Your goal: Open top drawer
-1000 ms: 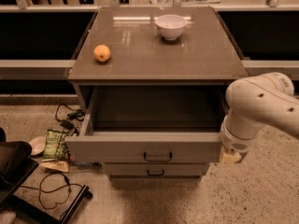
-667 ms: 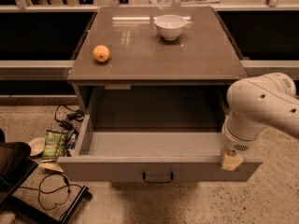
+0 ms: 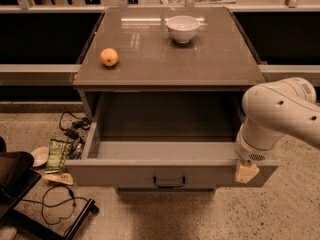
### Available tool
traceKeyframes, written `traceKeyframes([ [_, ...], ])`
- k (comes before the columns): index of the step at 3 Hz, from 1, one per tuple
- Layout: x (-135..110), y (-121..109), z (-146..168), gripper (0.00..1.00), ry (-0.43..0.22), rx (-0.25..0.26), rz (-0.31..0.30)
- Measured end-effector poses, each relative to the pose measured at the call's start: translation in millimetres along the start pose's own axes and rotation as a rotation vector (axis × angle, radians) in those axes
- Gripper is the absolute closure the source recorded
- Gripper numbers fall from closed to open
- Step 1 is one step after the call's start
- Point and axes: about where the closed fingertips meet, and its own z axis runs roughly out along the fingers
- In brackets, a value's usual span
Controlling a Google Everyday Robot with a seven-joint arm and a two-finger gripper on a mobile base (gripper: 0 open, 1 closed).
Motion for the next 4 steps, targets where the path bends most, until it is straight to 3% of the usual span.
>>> traceKeyframes([
  [1, 0, 1, -1, 0.00, 0.001, 0.001, 0.000],
  [2, 0, 1, -1, 0.00, 0.001, 0.001, 0.000],
  [3, 7, 20, 13, 0.16, -0.023, -0.089, 0.025],
  [4, 14, 71, 20, 0.39, -0.053, -0.221, 0.075],
])
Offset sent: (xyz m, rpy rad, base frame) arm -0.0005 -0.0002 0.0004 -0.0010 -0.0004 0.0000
